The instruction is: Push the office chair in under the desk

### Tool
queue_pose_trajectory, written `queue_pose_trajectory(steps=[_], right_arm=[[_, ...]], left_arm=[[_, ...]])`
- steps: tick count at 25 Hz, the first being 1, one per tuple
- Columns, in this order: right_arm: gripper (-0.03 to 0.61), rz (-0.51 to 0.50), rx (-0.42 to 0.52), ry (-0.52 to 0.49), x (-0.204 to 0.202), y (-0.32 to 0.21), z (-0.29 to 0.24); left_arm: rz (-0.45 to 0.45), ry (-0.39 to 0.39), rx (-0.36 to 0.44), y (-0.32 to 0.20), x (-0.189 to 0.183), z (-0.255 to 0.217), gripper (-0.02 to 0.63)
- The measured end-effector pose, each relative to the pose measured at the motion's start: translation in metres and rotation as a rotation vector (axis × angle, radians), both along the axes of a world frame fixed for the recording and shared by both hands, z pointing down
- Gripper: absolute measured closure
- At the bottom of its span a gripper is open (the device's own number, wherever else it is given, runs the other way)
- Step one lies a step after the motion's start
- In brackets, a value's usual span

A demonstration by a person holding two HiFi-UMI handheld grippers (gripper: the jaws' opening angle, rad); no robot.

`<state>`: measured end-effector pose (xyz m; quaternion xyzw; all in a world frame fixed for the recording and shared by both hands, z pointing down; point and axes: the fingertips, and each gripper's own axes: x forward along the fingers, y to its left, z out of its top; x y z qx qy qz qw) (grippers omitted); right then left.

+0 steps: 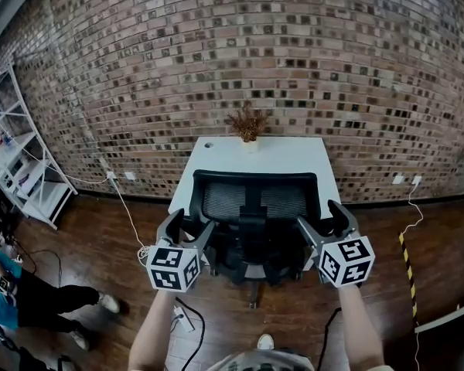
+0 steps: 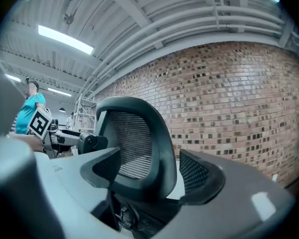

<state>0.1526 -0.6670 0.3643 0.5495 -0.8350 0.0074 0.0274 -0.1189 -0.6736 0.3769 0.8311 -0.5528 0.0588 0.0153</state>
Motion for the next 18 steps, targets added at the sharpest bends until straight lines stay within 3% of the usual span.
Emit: queue_pose_trajectory(steps=[2, 6, 14, 18], right_arm=[[0.214, 0.009, 0.009, 0.012, -0.003, 0.013, -0.001], [0.283, 0.024, 0.023, 0.046, -0.01, 0.041, -0.001], [0.396, 0.038, 0.045, 0.043, -0.026, 0.103, -0.003], [0.44, 0.037, 0.053, 0.045, -0.036, 0.135, 0.0]], left_arm=[[0.008, 0.001, -0.003, 0.011, 0.001, 0.0, 0.252], [0.043, -0.009, 0.005, 0.035, 0.009, -0.002, 0.259], [0.077, -0.009, 0.043, 0.097, 0.019, -0.009, 0.417], [0.102, -0.003, 0.054, 0.129, 0.025, -0.006, 0.459]])
